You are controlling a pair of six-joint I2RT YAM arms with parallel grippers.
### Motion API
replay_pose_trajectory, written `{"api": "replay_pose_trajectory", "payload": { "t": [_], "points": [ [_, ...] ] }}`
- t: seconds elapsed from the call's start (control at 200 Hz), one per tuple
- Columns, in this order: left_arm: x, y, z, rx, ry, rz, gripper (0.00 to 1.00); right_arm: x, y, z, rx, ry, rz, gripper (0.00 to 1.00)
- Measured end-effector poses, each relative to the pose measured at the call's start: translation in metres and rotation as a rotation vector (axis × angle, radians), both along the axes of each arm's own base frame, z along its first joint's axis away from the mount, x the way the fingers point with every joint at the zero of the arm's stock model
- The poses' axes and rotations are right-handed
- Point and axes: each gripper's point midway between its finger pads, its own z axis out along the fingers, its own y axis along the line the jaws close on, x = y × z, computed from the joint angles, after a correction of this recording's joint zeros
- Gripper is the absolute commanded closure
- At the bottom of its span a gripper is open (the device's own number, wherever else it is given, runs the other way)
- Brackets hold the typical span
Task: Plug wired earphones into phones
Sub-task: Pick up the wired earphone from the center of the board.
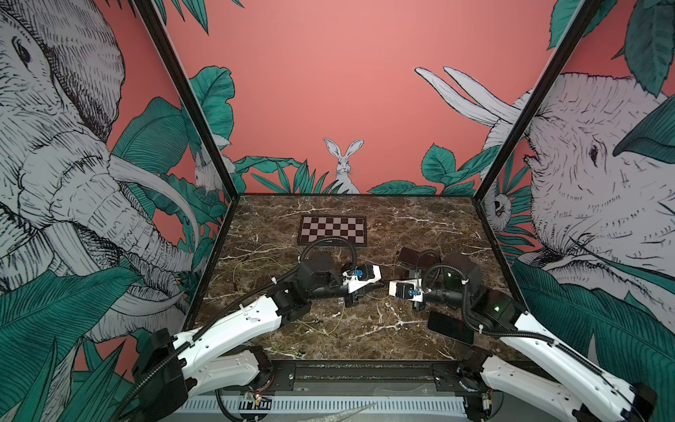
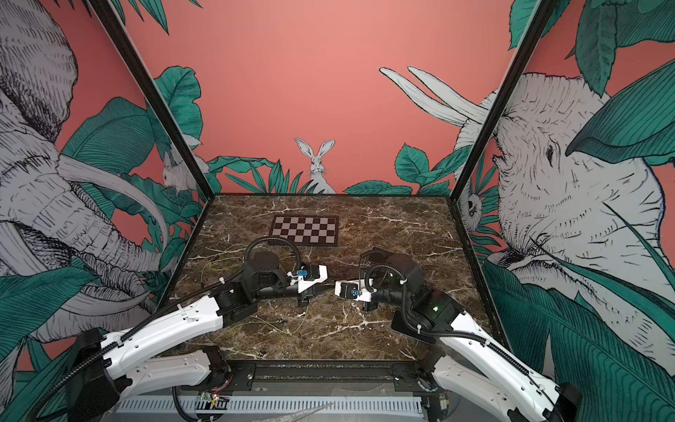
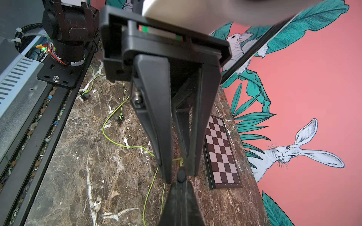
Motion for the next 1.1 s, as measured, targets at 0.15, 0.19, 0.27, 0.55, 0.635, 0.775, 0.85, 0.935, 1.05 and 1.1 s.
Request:
{"api": "replay_pose_trajectory", "payload": {
  "t": [0.15, 0.19, 0.27, 0.55, 0.635, 0.775, 0.85, 0.935, 1.05, 1.1],
  "points": [
    [0.001, 0.001, -0.001, 0.006, -0.007, 0.002, 0.89, 0.000, 0.001, -0.001, -0.002, 0.006, 0.002, 1.00],
    [0.001, 0.001, -0.002, 0.007, -0.006, 0.001, 0.92, 0.000, 0.001, -0.002, -0.002, 0.010, 0.001, 1.00],
    [0.001, 0.001, -0.002, 0.010, -0.007, -0.002, 0.93, 0.001, 0.001, -0.002, 0.000, 0.018, -0.003, 1.00],
    [0.001, 0.001, -0.005, 0.016, 0.008, 0.000, 0.98, 0.000, 0.002, -0.005, 0.009, 0.069, -0.016, 0.92],
    [0.000, 0.001, -0.005, 0.015, 0.021, -0.005, 1.00, 0.000, 0.001, -0.006, 0.010, 0.086, -0.026, 0.65],
    [0.005, 0.000, -0.005, 0.005, 0.060, 0.032, 1.00, -0.001, -0.004, -0.006, -0.013, 0.152, -0.064, 0.44],
    [0.011, -0.002, -0.008, 0.011, 0.093, 0.064, 1.00, 0.000, -0.012, -0.007, -0.043, 0.173, -0.104, 0.43],
    [0.021, -0.003, -0.010, 0.022, 0.133, 0.120, 1.00, 0.002, -0.024, -0.015, -0.087, 0.191, -0.173, 0.42],
    [0.038, 0.003, -0.012, 0.028, 0.178, 0.241, 1.00, 0.000, -0.045, -0.032, -0.167, 0.226, -0.261, 0.33],
    [0.045, 0.006, -0.015, 0.038, 0.205, 0.294, 1.00, 0.000, -0.054, -0.041, -0.212, 0.242, -0.293, 0.28]
  ]
}}
